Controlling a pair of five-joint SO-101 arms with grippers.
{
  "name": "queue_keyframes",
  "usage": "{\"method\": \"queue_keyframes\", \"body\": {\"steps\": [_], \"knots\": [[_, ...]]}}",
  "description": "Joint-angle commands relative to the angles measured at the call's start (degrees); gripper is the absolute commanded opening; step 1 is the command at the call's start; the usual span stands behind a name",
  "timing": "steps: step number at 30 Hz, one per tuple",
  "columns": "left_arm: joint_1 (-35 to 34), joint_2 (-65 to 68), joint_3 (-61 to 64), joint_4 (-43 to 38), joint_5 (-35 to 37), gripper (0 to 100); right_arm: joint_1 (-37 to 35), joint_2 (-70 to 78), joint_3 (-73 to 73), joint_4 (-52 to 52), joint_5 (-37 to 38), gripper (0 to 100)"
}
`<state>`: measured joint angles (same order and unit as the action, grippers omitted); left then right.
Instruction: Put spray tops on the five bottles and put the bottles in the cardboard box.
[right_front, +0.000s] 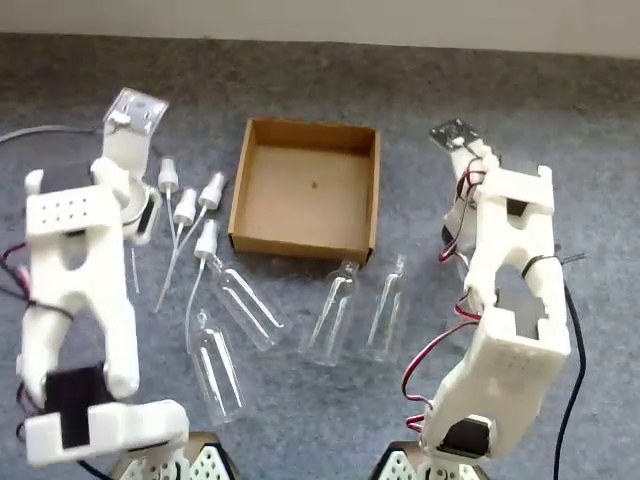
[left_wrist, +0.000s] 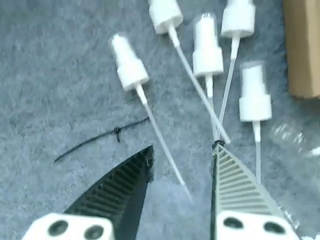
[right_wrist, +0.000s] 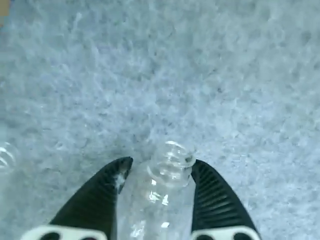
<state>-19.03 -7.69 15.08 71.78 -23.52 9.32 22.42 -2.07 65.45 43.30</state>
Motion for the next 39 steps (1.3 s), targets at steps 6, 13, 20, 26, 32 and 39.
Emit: {"method": "queue_keyframes", "body": {"steps": [6, 13, 20, 26, 32, 39], "knots": [[4.62, 23.69, -28.26, -5.45, 8.44, 18, 1.8, -0.22, -0.57, -0.75, 0.62, 14.2], [-2.33, 39.43, -42.07, -5.1, 13.27, 18, 3.65, -0.48, -0.75, -0.4, -1.58, 14.6], [-4.53, 43.21, -49.54, -0.35, 13.01, 18, 3.91, -0.48, -0.48, -0.31, -3.25, 14.6], [-5.85, 48.92, -49.63, -1.58, 13.01, 18, 3.91, -0.4, -0.4, -0.31, -3.25, 14.6], [-5.85, 53.23, -49.63, -4.48, 13.01, 18, 3.91, -0.31, -0.31, -0.31, -3.34, 14.6], [-5.85, 55.6, -52.7, -3.96, 13.01, 8, 3.91, -0.22, -0.31, -0.31, -3.34, 14.6]]}}
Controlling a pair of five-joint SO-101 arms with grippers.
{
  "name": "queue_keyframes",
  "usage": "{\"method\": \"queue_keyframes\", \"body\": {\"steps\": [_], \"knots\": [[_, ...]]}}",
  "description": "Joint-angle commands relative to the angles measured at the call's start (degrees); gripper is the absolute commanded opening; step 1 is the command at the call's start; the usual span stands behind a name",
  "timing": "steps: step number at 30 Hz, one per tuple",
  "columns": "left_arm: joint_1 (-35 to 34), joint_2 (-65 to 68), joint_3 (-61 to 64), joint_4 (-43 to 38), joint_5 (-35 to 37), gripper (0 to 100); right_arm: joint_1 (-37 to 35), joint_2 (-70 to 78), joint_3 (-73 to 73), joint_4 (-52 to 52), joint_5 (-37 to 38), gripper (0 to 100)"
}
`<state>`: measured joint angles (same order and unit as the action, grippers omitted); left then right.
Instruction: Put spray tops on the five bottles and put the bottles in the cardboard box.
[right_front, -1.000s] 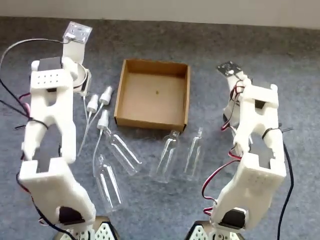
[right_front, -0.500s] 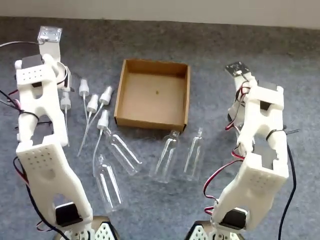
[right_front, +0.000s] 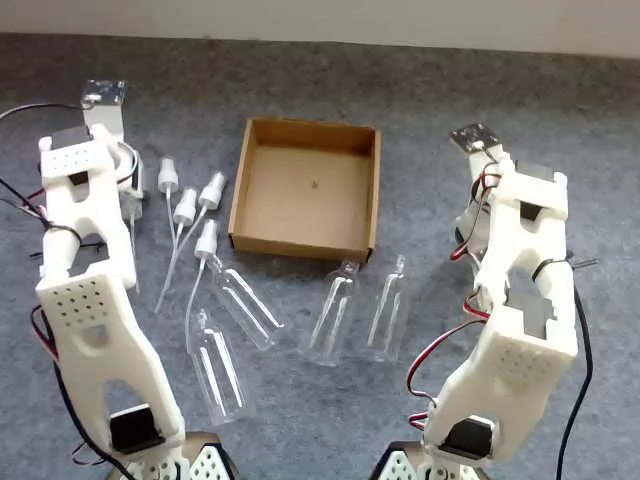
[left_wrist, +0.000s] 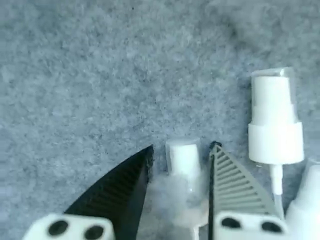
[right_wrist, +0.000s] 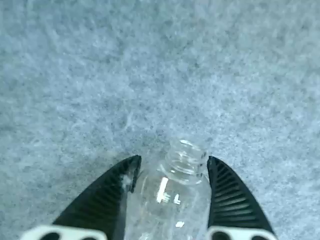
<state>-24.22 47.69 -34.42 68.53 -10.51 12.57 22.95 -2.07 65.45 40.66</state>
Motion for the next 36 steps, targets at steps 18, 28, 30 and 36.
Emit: {"method": "queue_keyframes", "body": {"steps": [18, 28, 30, 36], "knots": [[-2.24, -7.87, -27.65, 27.43, 2.02, 5, 0.57, -1.1, -0.84, 7.34, -0.7, 14.6], [-2.42, -10.24, -33.89, 32.09, 2.02, 5, 0.66, -1.1, -0.84, 8.31, -4.04, 28.9], [-2.42, -10.42, -33.98, 32.09, 2.02, 5, 0.66, -1.1, -1.89, 8.66, -4.31, 28.9], [-2.33, -10.42, -34.07, 32.09, 2.02, 5, 0.84, -1.1, -9.98, 19.65, -7.3, 28.9]]}}
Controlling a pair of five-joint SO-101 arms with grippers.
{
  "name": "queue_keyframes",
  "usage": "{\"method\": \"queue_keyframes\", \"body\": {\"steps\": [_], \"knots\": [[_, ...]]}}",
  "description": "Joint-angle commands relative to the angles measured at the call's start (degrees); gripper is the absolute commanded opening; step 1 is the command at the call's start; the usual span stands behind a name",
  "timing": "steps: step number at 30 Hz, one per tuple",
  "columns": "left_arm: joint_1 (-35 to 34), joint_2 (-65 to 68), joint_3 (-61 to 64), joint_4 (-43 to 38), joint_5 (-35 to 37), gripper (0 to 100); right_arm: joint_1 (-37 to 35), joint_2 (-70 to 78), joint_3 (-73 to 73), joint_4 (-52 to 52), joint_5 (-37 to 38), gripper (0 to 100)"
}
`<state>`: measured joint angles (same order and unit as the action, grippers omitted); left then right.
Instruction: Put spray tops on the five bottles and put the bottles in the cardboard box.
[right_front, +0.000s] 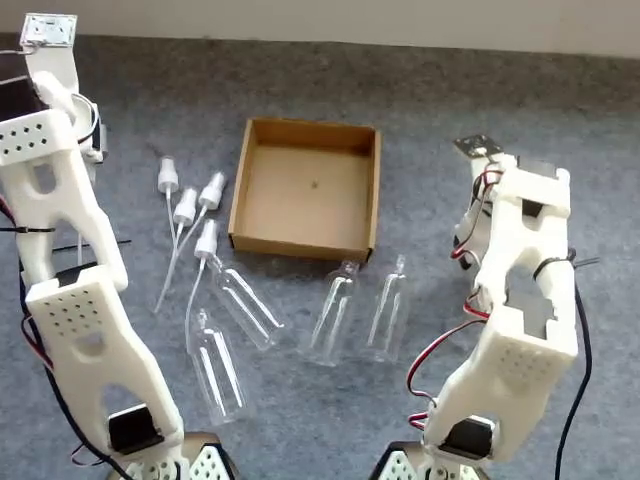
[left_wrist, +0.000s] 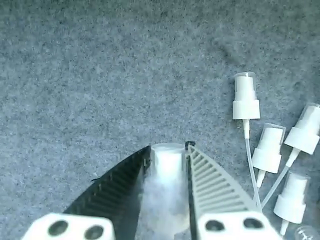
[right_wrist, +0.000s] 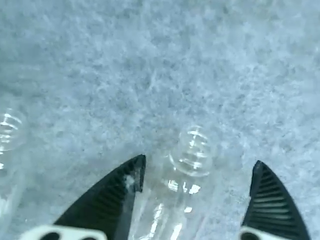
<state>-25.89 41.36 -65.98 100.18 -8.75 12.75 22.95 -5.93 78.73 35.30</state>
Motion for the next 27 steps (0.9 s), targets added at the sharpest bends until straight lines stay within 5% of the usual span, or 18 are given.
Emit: {"method": "queue_keyframes", "body": {"steps": [1, 18, 27], "knots": [[-0.66, -4.0, -2.51, 0.44, 0.26, 5, 0.66, -1.1, -7.52, 8.48, -1.85, 28.9], [-0.66, -4.0, -2.59, 0.35, 0.26, 5, 1.8, -0.75, 2.24, 1.27, 0.88, 28.3], [-0.75, -3.82, -2.42, 0.35, 0.26, 5, 3.03, -0.75, 1.89, 1.36, -3.6, 13.2]]}}
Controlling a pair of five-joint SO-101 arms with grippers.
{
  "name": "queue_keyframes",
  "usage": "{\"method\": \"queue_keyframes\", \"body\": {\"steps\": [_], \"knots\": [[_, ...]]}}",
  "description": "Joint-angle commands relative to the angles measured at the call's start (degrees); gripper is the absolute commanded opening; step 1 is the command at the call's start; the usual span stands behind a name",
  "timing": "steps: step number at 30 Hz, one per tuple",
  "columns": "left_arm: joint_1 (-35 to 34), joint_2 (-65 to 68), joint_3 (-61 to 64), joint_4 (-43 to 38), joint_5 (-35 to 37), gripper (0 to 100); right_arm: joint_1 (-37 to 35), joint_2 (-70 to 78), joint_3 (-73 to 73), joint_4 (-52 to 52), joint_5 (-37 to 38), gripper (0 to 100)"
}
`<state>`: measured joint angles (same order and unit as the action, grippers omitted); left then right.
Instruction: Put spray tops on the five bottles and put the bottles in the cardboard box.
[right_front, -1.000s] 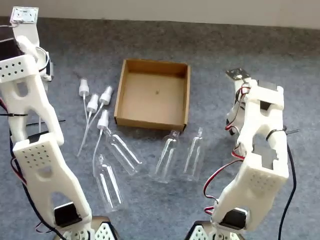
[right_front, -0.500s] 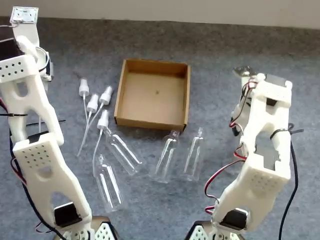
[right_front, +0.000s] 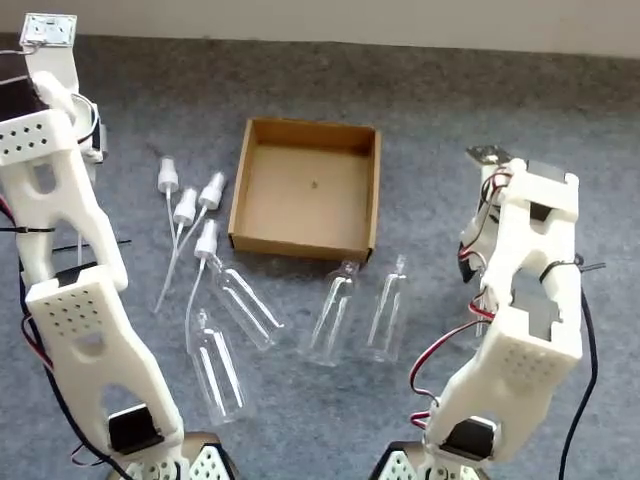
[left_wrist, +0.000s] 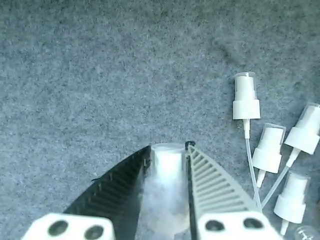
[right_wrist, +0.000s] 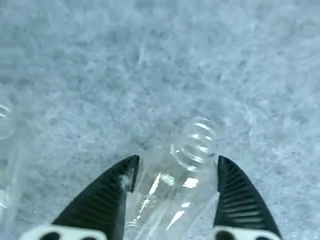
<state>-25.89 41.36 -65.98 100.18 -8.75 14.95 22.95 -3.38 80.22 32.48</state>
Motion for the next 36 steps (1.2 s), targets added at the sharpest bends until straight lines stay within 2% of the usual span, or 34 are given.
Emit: {"method": "queue_keyframes", "body": {"steps": [1, 11, 19, 21, 24, 31, 36], "knots": [[-0.75, -3.82, -2.42, 0.35, 0.26, 5, 0.84, -0.84, -0.66, -0.13, -0.79, 13.1], [-0.84, -4.0, -2.42, 0.44, 0.26, 5, -0.48, -0.48, -14.9, -1.63, -0.53, 13.0], [-0.75, -5.93, -0.92, 1.05, 0.26, 5, -2.51, -0.57, -20.35, -2.07, 10.9, 13.0], [-0.4, -9.54, 4.09, 1.05, 0.26, 5, -3.3, -0.57, -19.91, -2.07, 15.3, 13.0], [1.27, -17.98, 16.75, 0.97, -3.43, 5, -4.35, -0.04, -17.98, -1.89, 19.34, 13.0], [5.85, -39.52, 44.0, 0.79, -9.49, 5, -5.23, 4.18, -14.73, -2.15, 20.04, 13.0], [8.31, -52.53, 58.07, 0.7, -9.93, 5, -5.23, 6.81, -14.73, -2.24, 20.13, 13.0]]}}
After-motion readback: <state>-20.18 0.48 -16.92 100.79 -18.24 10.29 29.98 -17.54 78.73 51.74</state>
